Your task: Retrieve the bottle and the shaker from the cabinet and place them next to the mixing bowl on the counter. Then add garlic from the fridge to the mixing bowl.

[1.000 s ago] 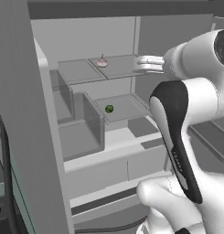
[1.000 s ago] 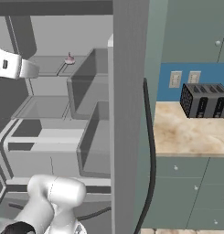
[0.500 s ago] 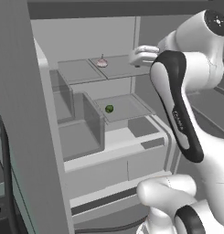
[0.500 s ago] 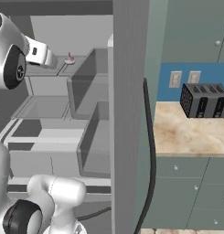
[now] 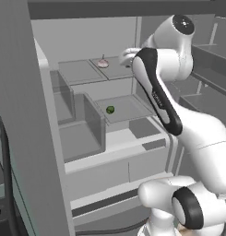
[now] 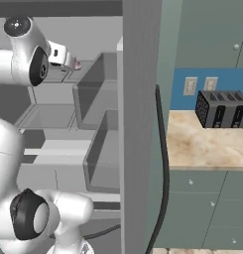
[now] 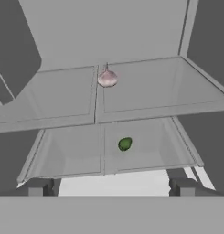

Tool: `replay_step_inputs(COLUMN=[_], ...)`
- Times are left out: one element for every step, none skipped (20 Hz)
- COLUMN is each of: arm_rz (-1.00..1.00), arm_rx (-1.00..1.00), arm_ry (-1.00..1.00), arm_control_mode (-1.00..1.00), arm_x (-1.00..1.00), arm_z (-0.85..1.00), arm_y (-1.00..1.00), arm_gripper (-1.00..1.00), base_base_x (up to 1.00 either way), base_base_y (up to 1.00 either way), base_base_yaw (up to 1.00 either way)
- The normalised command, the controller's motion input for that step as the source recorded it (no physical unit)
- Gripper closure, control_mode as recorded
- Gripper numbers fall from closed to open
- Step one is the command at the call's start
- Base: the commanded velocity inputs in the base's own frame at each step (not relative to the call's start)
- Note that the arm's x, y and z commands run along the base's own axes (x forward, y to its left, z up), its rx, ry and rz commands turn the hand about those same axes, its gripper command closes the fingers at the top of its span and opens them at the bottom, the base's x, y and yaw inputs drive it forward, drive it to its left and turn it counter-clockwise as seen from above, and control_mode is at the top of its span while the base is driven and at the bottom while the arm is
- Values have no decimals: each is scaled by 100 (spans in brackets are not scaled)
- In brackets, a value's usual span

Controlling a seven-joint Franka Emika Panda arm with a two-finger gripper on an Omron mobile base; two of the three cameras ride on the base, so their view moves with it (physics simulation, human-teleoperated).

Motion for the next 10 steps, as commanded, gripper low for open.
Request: replay_step_inputs(arm_rz=[0, 0, 0, 0, 0, 0, 0, 0, 0, 0], arm_rx=[-11, -11, -9, -8, -5, -1, 0, 0, 0, 0], arm_ry=[29, 29, 27, 29, 24, 9, 0, 0, 0, 0], arm_control_mode=[-100, -100, -100, -100, -100, -100, -100, -100, -100, -100], arm_x=[80, 77, 74, 75, 70, 47, 29, 20, 19, 21], arm_z=[0, 0, 0, 0, 0, 0, -14, -18, -35, -51], arm_y=[0, 2, 2, 0, 0, 4, 11, 17, 21, 21], arm_gripper=[-100, -100, -100, -100, -100, -100, -100, -100, -100, -100], base_base_x=[0, 0, 0, 0, 0, 0, 0, 0, 0, 0], base_base_y=[0, 0, 0, 0, 0, 0, 0, 0, 0, 0], base_base_yaw=[0, 0, 0, 0, 0, 0, 0, 0, 0, 0])
